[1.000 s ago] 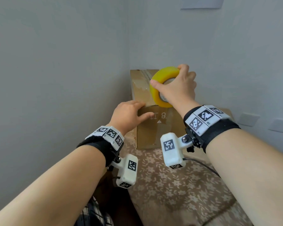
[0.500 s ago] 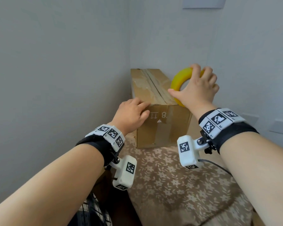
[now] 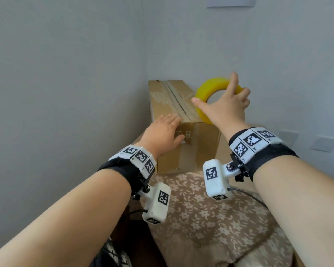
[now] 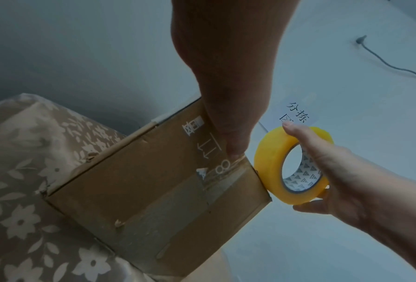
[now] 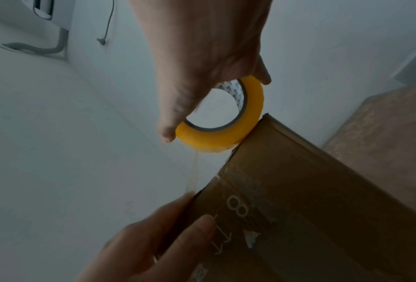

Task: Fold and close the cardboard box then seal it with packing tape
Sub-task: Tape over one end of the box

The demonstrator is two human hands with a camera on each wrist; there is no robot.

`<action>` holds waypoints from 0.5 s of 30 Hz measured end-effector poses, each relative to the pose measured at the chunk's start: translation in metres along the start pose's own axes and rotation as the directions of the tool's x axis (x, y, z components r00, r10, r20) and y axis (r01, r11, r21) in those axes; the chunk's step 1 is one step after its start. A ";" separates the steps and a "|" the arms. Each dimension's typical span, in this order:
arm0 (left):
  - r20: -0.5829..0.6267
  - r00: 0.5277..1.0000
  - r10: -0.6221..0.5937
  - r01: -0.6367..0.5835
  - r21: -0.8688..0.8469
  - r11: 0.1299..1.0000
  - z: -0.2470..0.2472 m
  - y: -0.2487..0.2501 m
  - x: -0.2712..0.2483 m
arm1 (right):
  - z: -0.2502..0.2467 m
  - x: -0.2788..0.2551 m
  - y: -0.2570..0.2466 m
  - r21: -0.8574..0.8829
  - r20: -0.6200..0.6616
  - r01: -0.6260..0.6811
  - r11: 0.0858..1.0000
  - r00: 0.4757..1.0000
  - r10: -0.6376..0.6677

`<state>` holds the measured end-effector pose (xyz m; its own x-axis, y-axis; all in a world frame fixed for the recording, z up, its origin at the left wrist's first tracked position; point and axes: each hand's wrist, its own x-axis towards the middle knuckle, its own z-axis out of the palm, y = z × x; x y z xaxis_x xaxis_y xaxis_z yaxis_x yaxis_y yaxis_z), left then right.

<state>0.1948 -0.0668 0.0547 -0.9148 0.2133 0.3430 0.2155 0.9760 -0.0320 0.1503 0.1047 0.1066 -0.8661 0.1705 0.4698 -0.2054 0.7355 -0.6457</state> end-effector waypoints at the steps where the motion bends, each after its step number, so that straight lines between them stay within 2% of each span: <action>1: -0.013 1.000 -0.010 0.009 -0.028 1.000 0.000 0.000 0.000 | -0.001 0.000 -0.001 0.007 -0.005 -0.007 1.000 1.000 0.007; 5: -0.064 0.995 -0.077 0.070 -0.111 0.991 -0.003 0.004 -0.001 | -0.005 0.006 -0.015 0.098 -0.039 0.003 0.995 0.999 0.001; 7: -0.073 0.994 -0.082 0.072 -0.134 0.988 -0.004 0.006 -0.003 | -0.006 0.007 -0.030 0.099 -0.097 0.118 0.988 0.989 -0.108; 10: -0.066 0.995 -0.069 0.062 -0.100 0.993 -0.004 0.006 -0.004 | -0.008 0.010 -0.041 -0.041 -0.131 0.287 0.957 0.948 -0.290; 15: 0.010 0.997 -0.081 0.081 -0.041 0.996 -0.010 0.009 0.002 | -0.002 0.012 -0.015 -0.156 -0.078 0.226 0.962 0.968 -0.240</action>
<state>0.1981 -0.0579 0.0645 -0.9326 0.1342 0.3351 0.1545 0.9874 0.0345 0.1434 0.0974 0.1229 -0.7535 0.0397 0.6563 -0.3218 0.8482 -0.4208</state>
